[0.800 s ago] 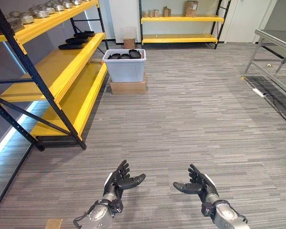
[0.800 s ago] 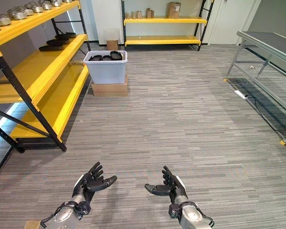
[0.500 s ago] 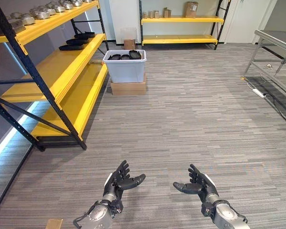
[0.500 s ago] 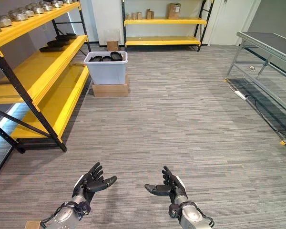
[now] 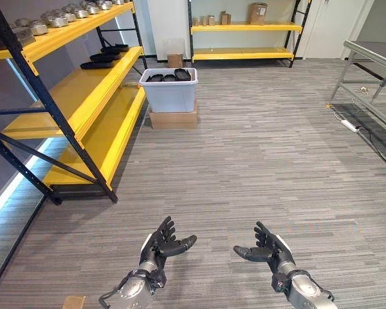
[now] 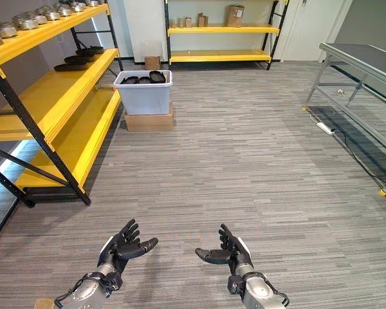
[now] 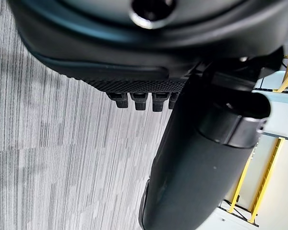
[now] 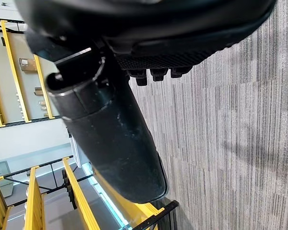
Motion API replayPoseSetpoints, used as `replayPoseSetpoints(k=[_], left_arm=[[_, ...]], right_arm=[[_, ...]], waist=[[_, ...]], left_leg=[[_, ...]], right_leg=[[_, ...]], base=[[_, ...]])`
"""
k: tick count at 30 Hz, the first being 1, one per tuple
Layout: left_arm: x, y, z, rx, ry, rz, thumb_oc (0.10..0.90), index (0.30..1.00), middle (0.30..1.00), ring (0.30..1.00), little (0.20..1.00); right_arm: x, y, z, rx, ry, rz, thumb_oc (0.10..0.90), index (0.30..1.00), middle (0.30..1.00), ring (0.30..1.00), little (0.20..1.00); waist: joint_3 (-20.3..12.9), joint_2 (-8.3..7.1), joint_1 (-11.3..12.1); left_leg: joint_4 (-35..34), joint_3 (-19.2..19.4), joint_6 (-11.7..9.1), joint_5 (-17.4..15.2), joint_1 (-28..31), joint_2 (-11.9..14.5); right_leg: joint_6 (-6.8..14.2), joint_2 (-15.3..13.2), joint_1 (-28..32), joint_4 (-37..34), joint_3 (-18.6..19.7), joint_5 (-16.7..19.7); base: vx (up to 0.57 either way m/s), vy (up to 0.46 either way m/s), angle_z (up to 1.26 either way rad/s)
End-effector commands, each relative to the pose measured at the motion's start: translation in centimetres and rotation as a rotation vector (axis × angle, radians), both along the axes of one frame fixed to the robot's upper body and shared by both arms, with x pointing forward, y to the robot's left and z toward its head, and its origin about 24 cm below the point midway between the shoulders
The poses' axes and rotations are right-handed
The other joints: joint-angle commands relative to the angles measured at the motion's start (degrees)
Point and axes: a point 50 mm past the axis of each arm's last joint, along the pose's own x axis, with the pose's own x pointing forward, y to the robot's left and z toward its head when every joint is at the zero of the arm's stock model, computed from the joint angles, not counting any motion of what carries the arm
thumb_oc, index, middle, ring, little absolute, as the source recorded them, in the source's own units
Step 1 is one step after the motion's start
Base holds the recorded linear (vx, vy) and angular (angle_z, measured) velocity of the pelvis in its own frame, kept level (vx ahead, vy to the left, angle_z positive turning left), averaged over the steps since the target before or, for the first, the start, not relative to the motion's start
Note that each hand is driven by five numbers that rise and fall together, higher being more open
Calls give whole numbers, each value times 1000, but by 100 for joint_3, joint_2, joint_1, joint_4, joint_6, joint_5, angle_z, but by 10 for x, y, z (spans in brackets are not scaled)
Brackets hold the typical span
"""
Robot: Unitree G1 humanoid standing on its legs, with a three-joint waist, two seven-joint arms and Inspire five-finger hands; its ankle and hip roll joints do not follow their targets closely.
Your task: Move parts from the plastic box to the shelf.
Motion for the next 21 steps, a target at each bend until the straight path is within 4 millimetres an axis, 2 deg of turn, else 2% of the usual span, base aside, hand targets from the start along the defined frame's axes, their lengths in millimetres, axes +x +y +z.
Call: replayPoseSetpoints(k=[1,5,8,9,11,14,15,16,17,18,20,21], left_arm=[[33,10,27,11,-187,25,900,1000,1000,1000,1000],[37,11,34,14,-221,23,900,1000,1000,1000,1000],[42,11,41,12,-249,14,900,1000,1000,1000,1000],[46,9,45,10,-268,2,900,1000,1000,1000,1000],[51,6,51,3,-295,-10,900,1000,1000,1000,1000],[58,3,61,-4,-337,-28,900,1000,1000,1000,1000],[58,3,61,-4,-338,-28,900,1000,1000,1000,1000],[58,1,62,-5,-341,-38,900,1000,1000,1000,1000],[59,0,64,1,-351,-51,900,1000,1000,1000,1000],[59,0,64,1,-351,-51,900,1000,1000,1000,1000],[62,-4,69,19,-373,-72,900,1000,1000,1000,1000],[63,-4,69,25,-376,-82,900,1000,1000,1000,1000]], right_arm=[[36,-1,36,15,-236,4,900,1000,1000,1000,1000],[37,-5,38,18,-247,-17,900,1000,1000,1000,1000],[40,-8,42,19,-260,-26,900,1000,1000,1000,1000],[42,-9,43,15,-267,-34,900,1000,1000,1000,1000],[44,-9,46,21,-281,-41,900,1000,1000,1000,1000],[47,-8,49,20,-295,-39,900,1000,1000,1000,1000],[47,-8,49,20,-295,-39,900,1000,1000,1000,1000],[46,-8,47,23,-288,-47,900,1000,1000,1000,1000],[41,-9,44,35,-277,-64,900,1000,1000,1000,1000],[41,-9,44,34,-277,-64,900,1000,1000,1000,1000],[40,-11,43,24,-274,-79,900,1000,1000,1000,1000],[38,-13,43,17,-272,-82,900,1000,1000,1000,1000]], waist=[[-69,-104,16],[-30,-135,57],[34,-202,122],[88,-241,157],[152,-251,177],[270,-186,151],[258,-192,155],[282,-175,131],[375,-120,52],[366,-128,61],[561,-33,16],[625,56,-35]], left_leg=[[-19,-94,2,-405,114,208],[87,-106,16,-454,81,218],[561,-174,67,-655,-183,175],[923,-221,128,-823,-416,125],[1221,-292,211,-994,-618,25],[1431,-382,420,-1172,-808,-190],[1439,-376,425,-1175,-826,-197],[1445,-394,506,-1197,-841,-280],[1442,-451,675,-1231,-792,-457],[1447,-439,680,-1233,-805,-468],[1498,-428,820,-1314,-690,-585],[1439,-439,863,-1383,-519,-614]], right_leg=[[177,-333,94,383,-158,-618],[170,-340,109,388,-160,-637],[187,-406,65,465,-167,-649],[206,-486,-2,620,-161,-683],[238,-576,-138,896,-136,-738],[371,-786,-644,1755,-3,-602],[376,-795,-673,1780,8,-612],[424,-869,-896,2153,96,-406],[416,-1002,-1340,3039,293,254],[422,-1011,-1370,3064,315,248],[437,-1150,-1771,3844,299,661],[410,-1228,-2148,4148,118,505]], base=[[0,0,0],[16,2,1],[0,17,0],[-14,68,5],[-15,115,15],[-39,180,7],[-11,165,5],[11,291,16],[10,291,10],[25,307,16],[67,288,10],[107,243,26]])
